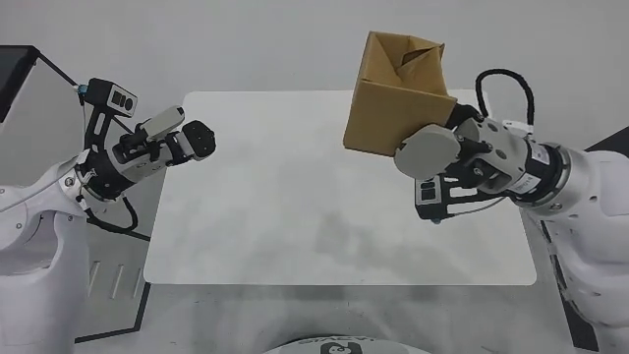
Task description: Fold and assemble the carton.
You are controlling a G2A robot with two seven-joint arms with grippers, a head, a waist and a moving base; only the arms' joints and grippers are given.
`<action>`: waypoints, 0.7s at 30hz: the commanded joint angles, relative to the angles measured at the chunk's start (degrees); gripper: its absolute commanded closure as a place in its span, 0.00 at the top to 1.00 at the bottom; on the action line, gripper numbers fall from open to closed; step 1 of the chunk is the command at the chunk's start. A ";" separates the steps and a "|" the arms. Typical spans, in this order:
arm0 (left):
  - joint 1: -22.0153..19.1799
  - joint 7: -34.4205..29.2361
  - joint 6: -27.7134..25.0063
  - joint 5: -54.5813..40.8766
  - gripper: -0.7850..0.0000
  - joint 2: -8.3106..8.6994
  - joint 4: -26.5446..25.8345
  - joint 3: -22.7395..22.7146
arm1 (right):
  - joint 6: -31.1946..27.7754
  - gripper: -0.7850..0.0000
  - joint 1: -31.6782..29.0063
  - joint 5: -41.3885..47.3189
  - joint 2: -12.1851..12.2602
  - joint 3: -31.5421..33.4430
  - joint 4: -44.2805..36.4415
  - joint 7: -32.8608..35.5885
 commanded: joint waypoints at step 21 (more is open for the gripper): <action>0.00 0.00 0.00 0.00 1.00 0.00 0.00 0.00 | -7.40 0.00 -1.16 9.00 -0.77 -6.67 1.16 3.80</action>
